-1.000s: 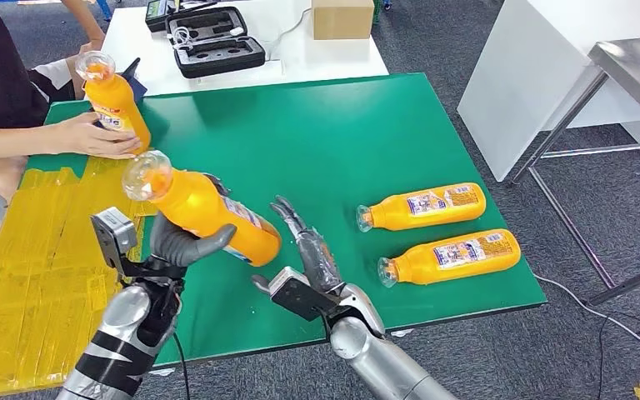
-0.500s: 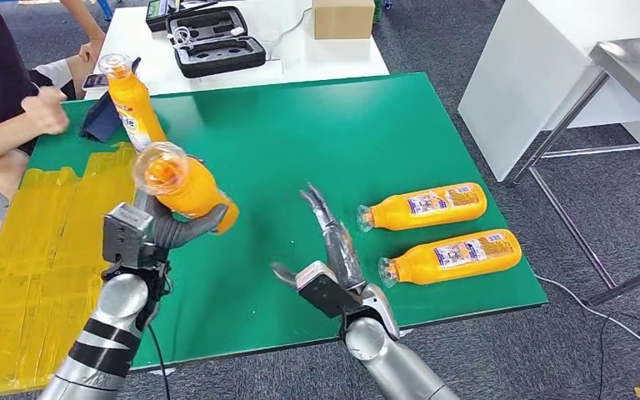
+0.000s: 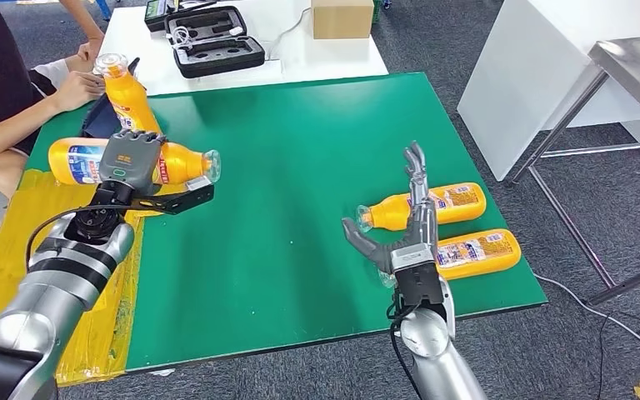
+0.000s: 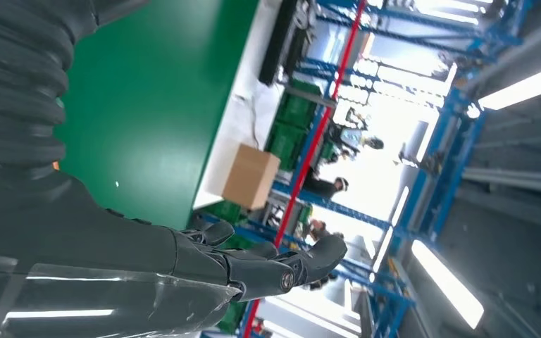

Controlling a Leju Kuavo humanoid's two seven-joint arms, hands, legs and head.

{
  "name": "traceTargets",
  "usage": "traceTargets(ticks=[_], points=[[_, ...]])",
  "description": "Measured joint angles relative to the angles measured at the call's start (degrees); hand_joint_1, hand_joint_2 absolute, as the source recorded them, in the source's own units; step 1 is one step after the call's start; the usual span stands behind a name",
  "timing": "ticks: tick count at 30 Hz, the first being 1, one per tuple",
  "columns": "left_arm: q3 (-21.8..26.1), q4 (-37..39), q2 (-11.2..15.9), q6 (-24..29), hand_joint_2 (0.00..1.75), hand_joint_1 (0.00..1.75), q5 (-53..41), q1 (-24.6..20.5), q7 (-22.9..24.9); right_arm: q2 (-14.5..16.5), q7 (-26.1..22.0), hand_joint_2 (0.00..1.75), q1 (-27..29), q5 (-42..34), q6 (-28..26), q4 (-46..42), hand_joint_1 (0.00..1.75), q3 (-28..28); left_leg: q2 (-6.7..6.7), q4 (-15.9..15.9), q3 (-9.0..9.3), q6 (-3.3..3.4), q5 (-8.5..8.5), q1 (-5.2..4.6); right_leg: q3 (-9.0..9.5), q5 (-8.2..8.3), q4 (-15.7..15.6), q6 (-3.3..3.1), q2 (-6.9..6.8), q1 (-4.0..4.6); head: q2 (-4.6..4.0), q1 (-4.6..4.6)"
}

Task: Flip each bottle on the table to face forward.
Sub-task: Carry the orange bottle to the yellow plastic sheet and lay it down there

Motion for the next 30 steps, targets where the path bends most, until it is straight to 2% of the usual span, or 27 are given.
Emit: traceTargets(ticks=[3,7,12,17,18,21,22,30], points=[[-0.73,5.71,0.29,-1.88,1.75,1.75,-1.41,-1.57,1.36,-0.09,0.00,1.75,0.74,1.04,-0.55,-2.25,0.00,-1.39,0.00,0.00,-0.01,0.00,0.00,0.00,-0.02,-0.01,0.00,0.00,0.00,0.00,0.00,0.00],[-1.05,11.15,0.50,-7.44,1.75,1.75,-1.75,-2.74,2.91,-0.13,0.13,1.75,1.97,4.73,-3.09,-5.06,0.00,-2.99,0.00,0.00,-0.03,-0.01,-0.02,0.00,-0.02,-0.03,0.00,-0.01,-0.01,0.00,0.00,0.00],[-0.82,15.83,0.59,-14.98,1.75,1.75,-0.83,-2.86,4.94,-0.22,0.90,1.75,2.98,6.16,-3.15,-7.53,0.00,-4.74,0.00,-0.01,-0.03,-0.01,-0.02,0.01,-0.01,-0.04,0.00,-0.01,0.00,0.01,0.00,0.00],[1.02,18.61,0.62,-18.93,1.75,1.75,1.74,-2.33,4.79,-0.23,1.28,1.75,2.91,6.78,-1.96,-7.63,0.00,-5.22,-0.02,-0.01,-0.03,-0.01,-0.01,0.01,0.02,-0.03,0.00,-0.01,-0.02,0.00,0.00,0.02],[1.48,18.95,0.63,-19.51,1.75,1.63,2.15,-2.21,4.51,-0.23,1.37,1.75,2.87,6.85,-1.78,-7.52,0.00,-5.22,-0.03,-0.01,-0.02,-0.01,-0.01,0.01,0.03,-0.03,0.00,-0.01,-0.02,0.00,0.00,0.02],[2.54,19.66,0.64,-20.33,1.75,0.32,2.66,-2.07,4.01,-0.23,1.61,1.75,2.71,6.98,-1.47,-7.12,0.00,-5.24,-0.06,-0.01,-0.02,-0.01,-0.01,0.01,0.05,-0.04,0.00,-0.01,-0.03,0.00,0.00,0.03],[2.82,19.83,0.65,-20.31,1.75,0.00,2.79,-2.04,4.03,-0.23,1.65,1.75,2.60,7.02,-1.38,-6.96,0.00,-5.24,-0.06,-0.01,-0.02,-0.01,-0.02,0.01,0.05,-0.04,0.00,-0.01,-0.03,0.00,0.00,0.03],[5.63,20.27,0.66,-14.89,1.75,0.00,4.92,-0.88,4.43,-0.23,1.81,1.75,1.78,7.14,-1.11,-4.98,0.00,-5.47,-0.09,-0.01,0.01,-0.01,-0.01,0.01,0.08,-0.05,0.01,-0.02,-0.05,0.01,0.00,0.02]])
